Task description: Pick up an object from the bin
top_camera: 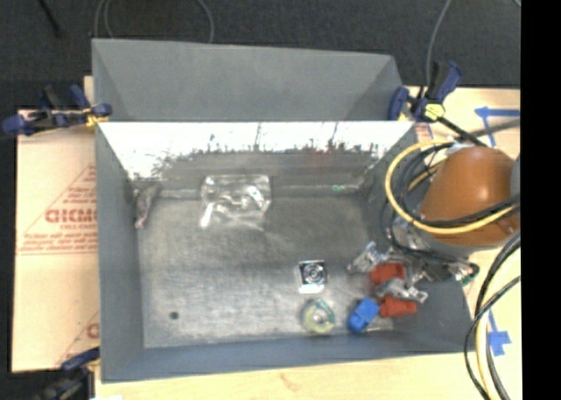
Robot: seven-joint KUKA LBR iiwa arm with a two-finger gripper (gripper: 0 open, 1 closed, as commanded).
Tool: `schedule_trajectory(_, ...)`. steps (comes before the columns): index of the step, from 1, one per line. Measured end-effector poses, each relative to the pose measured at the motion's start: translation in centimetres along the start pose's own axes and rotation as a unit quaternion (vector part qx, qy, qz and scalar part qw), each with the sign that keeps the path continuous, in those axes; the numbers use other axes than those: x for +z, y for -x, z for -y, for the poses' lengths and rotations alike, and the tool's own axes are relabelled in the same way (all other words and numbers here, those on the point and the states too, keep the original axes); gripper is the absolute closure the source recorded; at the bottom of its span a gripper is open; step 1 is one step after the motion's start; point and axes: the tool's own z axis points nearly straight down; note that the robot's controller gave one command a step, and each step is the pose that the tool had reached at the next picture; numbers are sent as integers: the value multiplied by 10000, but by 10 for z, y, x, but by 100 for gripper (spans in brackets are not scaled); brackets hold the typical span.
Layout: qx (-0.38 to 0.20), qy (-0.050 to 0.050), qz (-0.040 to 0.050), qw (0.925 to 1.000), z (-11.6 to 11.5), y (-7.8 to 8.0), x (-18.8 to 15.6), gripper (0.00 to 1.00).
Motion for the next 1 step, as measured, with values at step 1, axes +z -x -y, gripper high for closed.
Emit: schedule_trajectory(1,-214,-31,-43,9998,-24,-19,-10,0)
